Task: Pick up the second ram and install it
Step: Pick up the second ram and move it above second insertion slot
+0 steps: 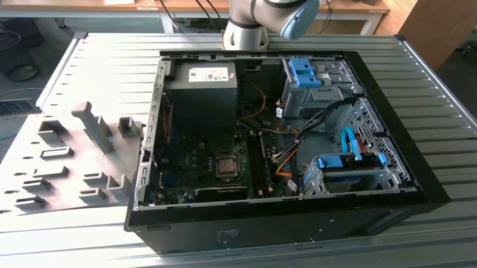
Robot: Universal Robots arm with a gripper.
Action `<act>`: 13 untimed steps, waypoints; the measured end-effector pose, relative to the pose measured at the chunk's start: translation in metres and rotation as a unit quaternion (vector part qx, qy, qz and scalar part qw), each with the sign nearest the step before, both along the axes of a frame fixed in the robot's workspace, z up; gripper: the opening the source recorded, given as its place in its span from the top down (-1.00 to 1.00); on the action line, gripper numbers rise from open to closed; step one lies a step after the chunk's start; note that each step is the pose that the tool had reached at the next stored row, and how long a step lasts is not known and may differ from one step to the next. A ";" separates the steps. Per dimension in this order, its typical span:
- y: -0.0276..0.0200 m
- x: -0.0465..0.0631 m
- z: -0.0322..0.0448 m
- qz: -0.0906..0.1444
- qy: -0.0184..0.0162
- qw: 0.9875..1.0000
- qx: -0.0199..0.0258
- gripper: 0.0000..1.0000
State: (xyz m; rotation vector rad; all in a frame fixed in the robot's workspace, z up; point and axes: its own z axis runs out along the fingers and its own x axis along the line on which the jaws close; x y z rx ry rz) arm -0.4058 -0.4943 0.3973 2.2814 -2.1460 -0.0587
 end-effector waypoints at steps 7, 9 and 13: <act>0.0001 0.020 -0.0001 0.000 0.000 1.000 0.000 0.73; 0.0003 0.028 -0.0002 0.000 0.000 1.000 0.000 0.73; 0.0007 0.040 -0.0003 0.000 0.000 1.000 0.000 0.73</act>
